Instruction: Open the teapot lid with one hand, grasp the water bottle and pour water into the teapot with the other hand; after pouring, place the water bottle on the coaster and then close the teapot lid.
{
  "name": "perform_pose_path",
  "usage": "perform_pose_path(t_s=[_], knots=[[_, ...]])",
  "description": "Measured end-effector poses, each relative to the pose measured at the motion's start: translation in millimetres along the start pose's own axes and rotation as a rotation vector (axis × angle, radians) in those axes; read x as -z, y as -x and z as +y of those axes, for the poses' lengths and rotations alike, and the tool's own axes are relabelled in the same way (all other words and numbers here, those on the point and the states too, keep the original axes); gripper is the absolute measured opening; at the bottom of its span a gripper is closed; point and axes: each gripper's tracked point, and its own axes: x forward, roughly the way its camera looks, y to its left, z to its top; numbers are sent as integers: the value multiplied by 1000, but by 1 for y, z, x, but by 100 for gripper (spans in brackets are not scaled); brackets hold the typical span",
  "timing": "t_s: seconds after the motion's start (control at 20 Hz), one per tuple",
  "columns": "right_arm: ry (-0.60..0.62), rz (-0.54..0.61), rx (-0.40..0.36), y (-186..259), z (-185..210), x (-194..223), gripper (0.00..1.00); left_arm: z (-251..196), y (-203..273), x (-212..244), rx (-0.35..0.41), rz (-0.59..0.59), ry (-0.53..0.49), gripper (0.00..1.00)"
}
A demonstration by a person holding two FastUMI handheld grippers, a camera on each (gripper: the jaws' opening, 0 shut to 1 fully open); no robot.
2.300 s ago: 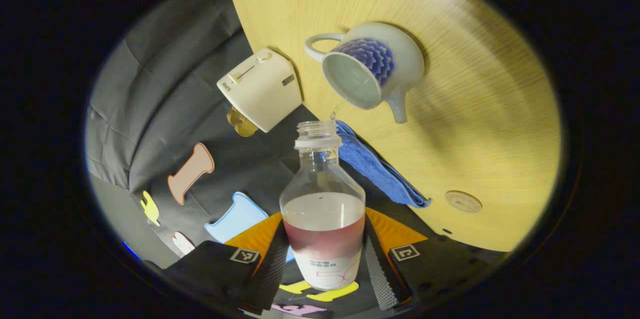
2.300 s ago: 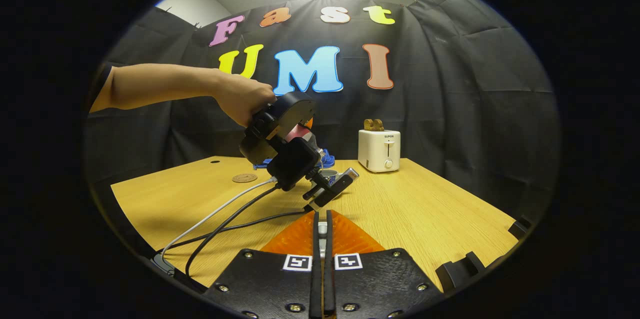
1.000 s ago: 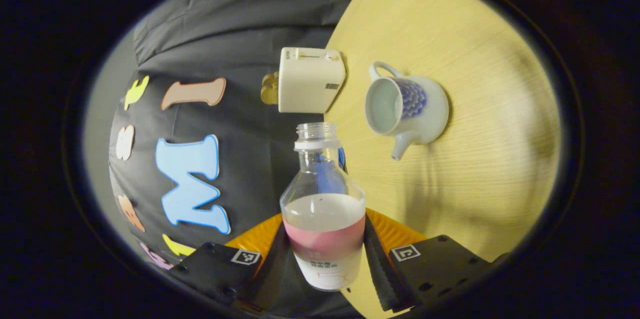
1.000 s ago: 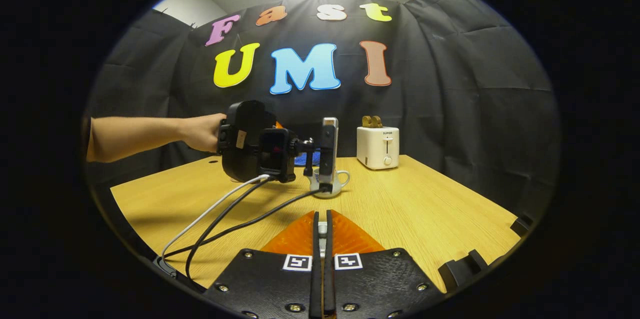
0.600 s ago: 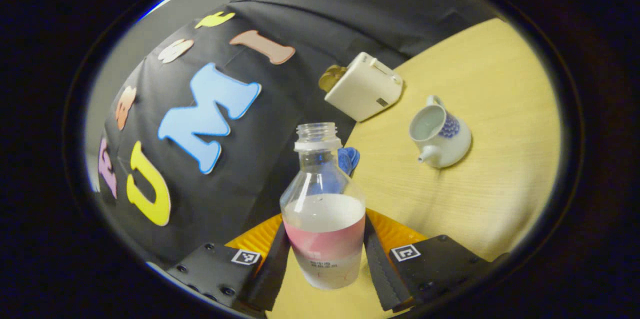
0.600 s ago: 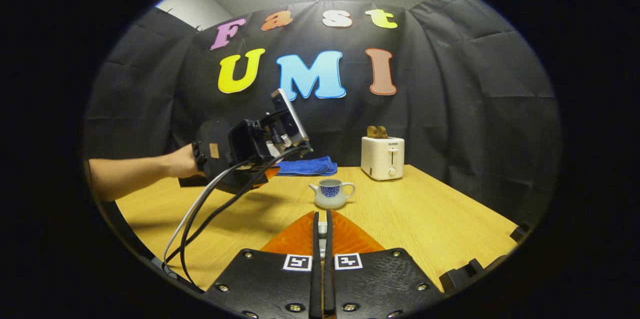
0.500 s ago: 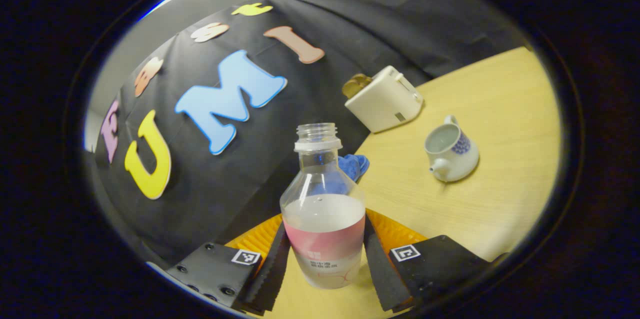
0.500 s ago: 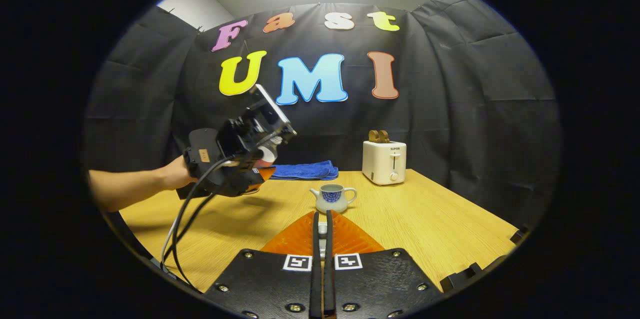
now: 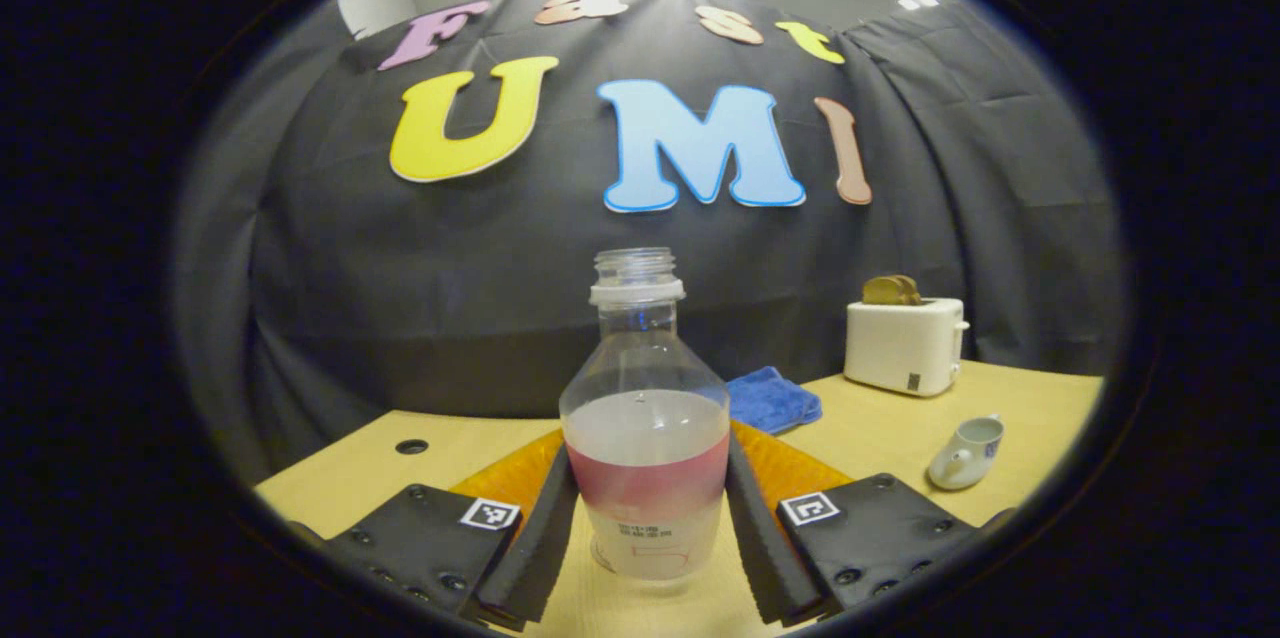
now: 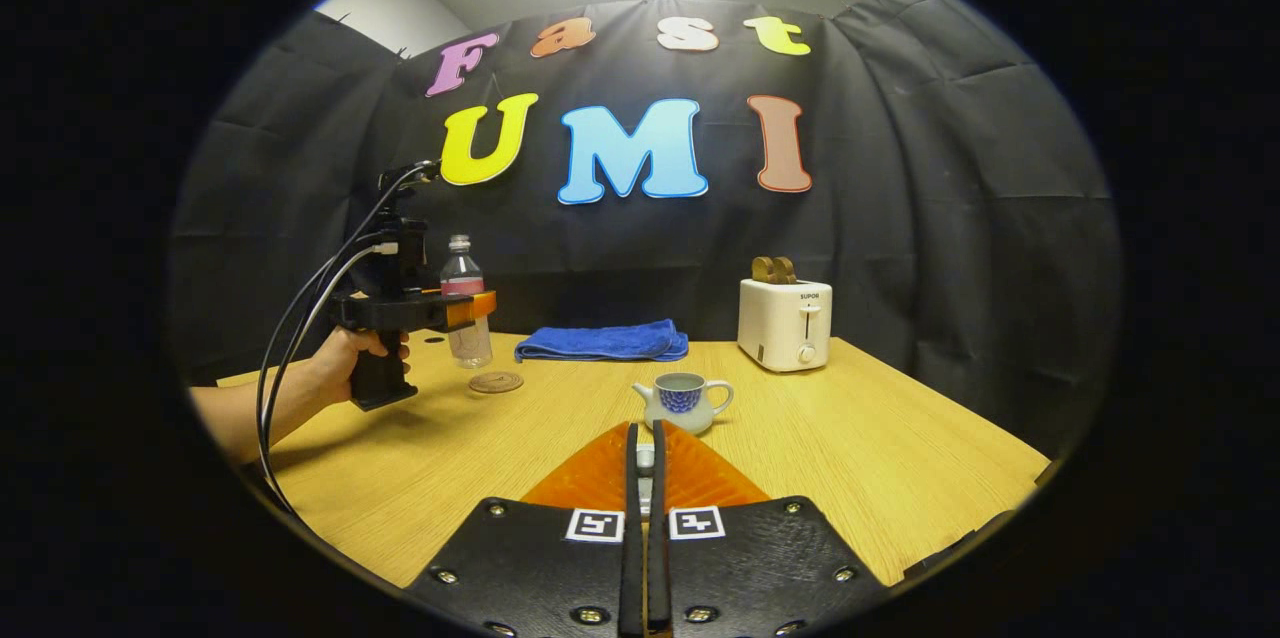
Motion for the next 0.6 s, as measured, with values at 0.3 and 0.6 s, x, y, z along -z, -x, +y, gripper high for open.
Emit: perform_pose_path(t_s=[0.3,0.6], knots=[[-17,34,8,-8,-4,7,2,15,-21,21,-21,30,-22,86],[-21,40,16,-11,-6,8,2,16,-34,37,-38,38,-25,87]])
